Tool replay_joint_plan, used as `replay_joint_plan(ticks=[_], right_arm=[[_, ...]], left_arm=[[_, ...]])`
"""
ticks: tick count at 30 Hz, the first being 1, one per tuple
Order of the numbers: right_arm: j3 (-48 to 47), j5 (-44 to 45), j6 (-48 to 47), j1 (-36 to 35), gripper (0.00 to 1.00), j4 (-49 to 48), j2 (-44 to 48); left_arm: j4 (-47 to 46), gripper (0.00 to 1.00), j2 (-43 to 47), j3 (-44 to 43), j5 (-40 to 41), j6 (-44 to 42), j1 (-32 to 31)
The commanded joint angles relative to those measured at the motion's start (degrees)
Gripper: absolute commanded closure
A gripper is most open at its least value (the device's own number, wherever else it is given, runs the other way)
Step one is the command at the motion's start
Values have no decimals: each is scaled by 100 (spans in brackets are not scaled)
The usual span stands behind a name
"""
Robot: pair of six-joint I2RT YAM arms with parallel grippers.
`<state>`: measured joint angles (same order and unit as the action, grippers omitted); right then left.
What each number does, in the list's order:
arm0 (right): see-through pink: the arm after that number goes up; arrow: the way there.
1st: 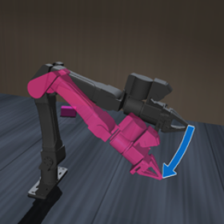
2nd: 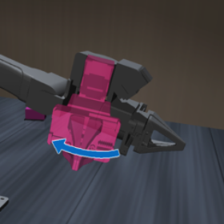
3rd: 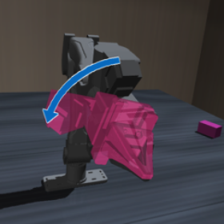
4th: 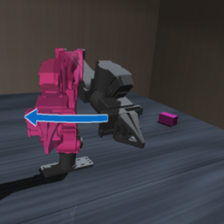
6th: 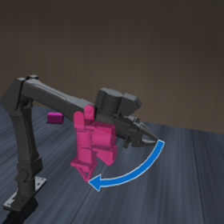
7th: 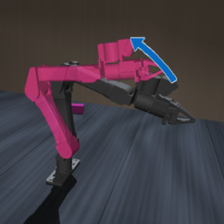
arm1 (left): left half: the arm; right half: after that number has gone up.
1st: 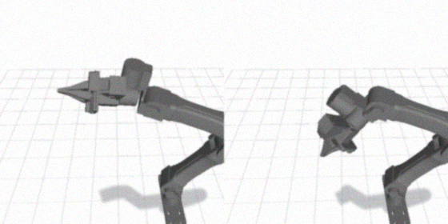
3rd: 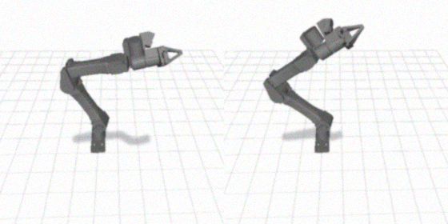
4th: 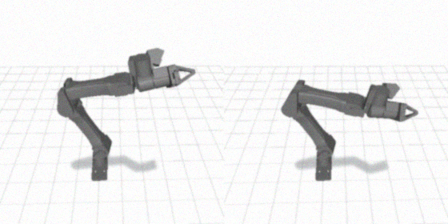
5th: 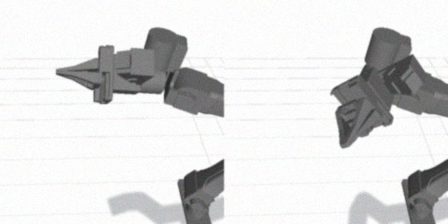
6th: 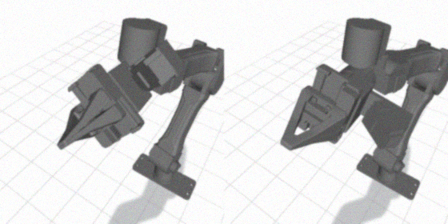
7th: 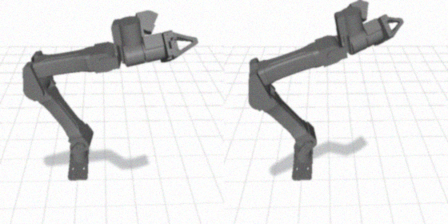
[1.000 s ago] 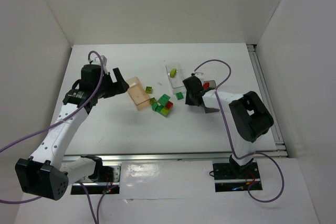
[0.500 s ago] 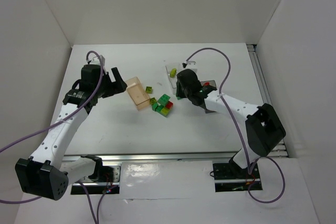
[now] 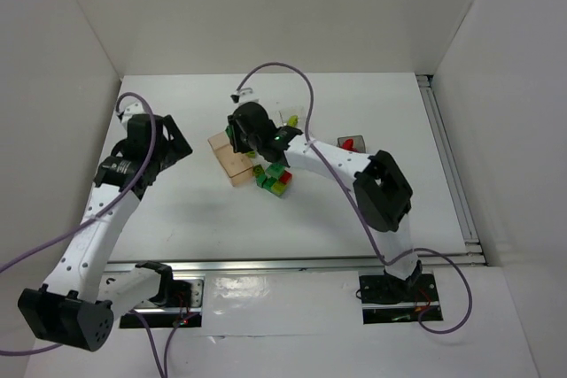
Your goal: Sort the legos into containers by color
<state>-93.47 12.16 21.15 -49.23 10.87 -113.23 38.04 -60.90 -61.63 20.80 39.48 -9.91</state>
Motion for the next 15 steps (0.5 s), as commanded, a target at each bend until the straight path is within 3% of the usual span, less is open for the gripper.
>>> replay_joint_plan(ticks=[1, 5, 6, 7, 9, 13, 15], right_arm=[[-619, -258, -172, -156, 70, 205, -418], [-883, -258, -225, -210, 70, 397, -797], [-953, -258, -225, -210, 65, 398, -849], [-1058, -258, -225, -210, 41, 494, -937], [-1182, -258, -278, -210, 27, 687, -938], [-920, 258, -330, -210, 25, 627, -447], [-306, 514, -330, -210, 28, 295, 229]], left_arm=[[89, 0, 378, -210, 303, 95, 130], [89, 0, 439, -210, 232, -64, 130], [89, 0, 439, -210, 232, -64, 130], [89, 0, 439, -210, 171, -64, 130], [89, 0, 439, -210, 118, -116, 130], [89, 0, 386, -210, 13, -116, 130], [37, 0, 386, -210, -40, -169, 130]])
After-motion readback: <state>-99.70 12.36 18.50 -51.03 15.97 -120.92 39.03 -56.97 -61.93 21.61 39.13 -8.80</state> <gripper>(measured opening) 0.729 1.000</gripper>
